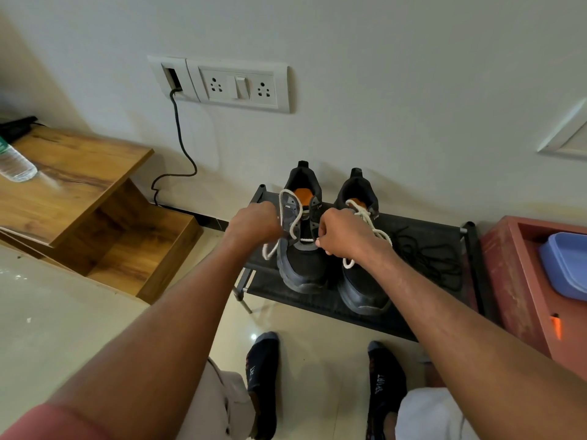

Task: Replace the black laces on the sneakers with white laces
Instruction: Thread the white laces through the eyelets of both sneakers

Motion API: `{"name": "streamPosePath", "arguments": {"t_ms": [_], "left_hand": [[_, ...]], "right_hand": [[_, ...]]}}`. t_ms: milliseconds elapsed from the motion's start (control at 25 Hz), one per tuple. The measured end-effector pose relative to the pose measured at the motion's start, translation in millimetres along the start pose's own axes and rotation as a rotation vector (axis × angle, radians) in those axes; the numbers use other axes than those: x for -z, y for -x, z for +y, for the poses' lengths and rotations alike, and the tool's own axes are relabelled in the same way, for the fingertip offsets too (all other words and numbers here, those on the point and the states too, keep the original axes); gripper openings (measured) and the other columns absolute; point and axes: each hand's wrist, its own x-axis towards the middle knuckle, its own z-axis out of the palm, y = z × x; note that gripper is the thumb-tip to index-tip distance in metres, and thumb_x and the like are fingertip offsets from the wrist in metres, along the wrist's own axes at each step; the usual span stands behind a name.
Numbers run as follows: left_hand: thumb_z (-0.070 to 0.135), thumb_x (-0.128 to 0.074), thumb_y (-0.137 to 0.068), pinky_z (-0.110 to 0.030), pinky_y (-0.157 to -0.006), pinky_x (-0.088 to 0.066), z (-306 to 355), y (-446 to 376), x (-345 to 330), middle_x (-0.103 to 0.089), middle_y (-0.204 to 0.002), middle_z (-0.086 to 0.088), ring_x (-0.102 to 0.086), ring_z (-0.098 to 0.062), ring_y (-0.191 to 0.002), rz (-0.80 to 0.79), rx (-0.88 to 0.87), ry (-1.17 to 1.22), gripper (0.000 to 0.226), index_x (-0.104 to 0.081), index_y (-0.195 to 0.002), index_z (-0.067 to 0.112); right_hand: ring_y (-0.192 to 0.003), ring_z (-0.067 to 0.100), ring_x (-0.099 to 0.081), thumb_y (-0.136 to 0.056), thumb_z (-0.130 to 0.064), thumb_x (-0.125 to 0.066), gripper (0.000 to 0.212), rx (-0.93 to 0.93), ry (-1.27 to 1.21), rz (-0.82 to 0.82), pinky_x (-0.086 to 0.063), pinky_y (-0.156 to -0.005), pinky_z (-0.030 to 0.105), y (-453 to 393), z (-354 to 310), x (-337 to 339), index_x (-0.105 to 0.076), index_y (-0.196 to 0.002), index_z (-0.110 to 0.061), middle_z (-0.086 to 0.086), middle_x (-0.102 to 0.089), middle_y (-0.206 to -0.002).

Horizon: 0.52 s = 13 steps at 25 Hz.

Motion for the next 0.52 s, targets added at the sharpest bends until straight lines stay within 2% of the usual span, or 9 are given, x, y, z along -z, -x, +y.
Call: {"name": "streamPosePath", "arguments": {"t_ms": [80,160,200,240,320,400,520], "left_hand": [[0.02,-0.065,-0.093,-0.043,-0.082,-0.054,-4,4,3,-0.062,-0.113,-0.014,-0.059,-0.032,-0.097,0.062,0.001,-0.122,0.016,-0.054,-0.097,0.009],[0.024,-0.073,-0.09,-0.051,-0.098,-0.052,0,5,-2,-0.05,-0.13,-0.013,-0.051,-0.036,-0.119,0.112,-0.141,-0.118,0.045,-0.054,-0.131,0.02],[0.022,-0.078,-0.087,-0.051,-0.1,-0.051,3,3,-6,-0.047,-0.134,-0.011,-0.047,-0.035,-0.124,0.123,-0.256,-0.098,0.057,-0.053,-0.138,0.028],[0.019,-0.081,-0.085,-0.049,-0.099,-0.051,5,0,-9,-0.045,-0.136,-0.007,-0.045,-0.032,-0.127,0.134,-0.36,-0.103,0.062,-0.054,-0.139,0.034],[0.016,-0.082,-0.083,-0.044,-0.095,-0.052,3,-5,-14,-0.047,-0.133,-0.002,-0.044,-0.028,-0.125,0.179,-0.449,-0.133,0.06,-0.061,-0.135,0.037],[0.016,-0.082,-0.085,-0.039,-0.091,-0.05,-2,-7,-18,-0.049,-0.129,0.0,-0.046,-0.025,-0.121,0.243,-0.48,-0.167,0.046,-0.069,-0.124,0.035],[0.022,-0.081,-0.088,-0.037,-0.09,-0.047,-5,0,-14,-0.049,-0.136,-0.001,-0.046,-0.025,-0.12,0.324,-0.565,-0.216,0.025,-0.075,-0.11,0.031]], "right_hand": [[-0.067,0.022,-0.073,-0.094,-0.021,-0.071,0.012,-0.026,-0.008,-0.007,-0.064,-0.075,0.043,0,2,2,-0.071,-0.085,-0.013,0.005,-0.073,-0.071],[-0.059,0.02,-0.072,-0.095,-0.021,-0.07,0.018,-0.065,-0.024,-0.038,-0.065,-0.068,0.037,3,0,5,-0.072,-0.081,-0.011,0.005,-0.073,-0.067],[-0.053,0.018,-0.07,-0.096,-0.022,-0.069,0.02,-0.098,-0.074,-0.063,-0.063,-0.061,0.032,4,-1,8,-0.072,-0.08,-0.009,0.004,-0.073,-0.065],[-0.047,0.017,-0.065,-0.096,-0.022,-0.068,0.023,-0.147,-0.16,-0.098,-0.057,-0.052,0.028,5,-2,11,-0.072,-0.08,-0.007,0.002,-0.07,-0.061],[-0.041,0.015,-0.054,-0.099,-0.025,-0.066,0.026,-0.267,-0.344,-0.181,-0.045,-0.044,0.023,6,-5,18,-0.073,-0.082,-0.006,0.0,-0.061,-0.055],[-0.045,0.014,-0.05,-0.102,-0.029,-0.064,0.027,-0.367,-0.475,-0.249,-0.042,-0.049,0.023,8,-8,25,-0.074,-0.088,-0.009,0.0,-0.054,-0.055],[-0.049,0.013,-0.049,-0.106,-0.033,-0.06,0.029,-0.441,-0.669,-0.349,-0.047,-0.062,0.029,9,-9,33,-0.072,-0.09,-0.011,-0.002,-0.051,-0.052]]}}
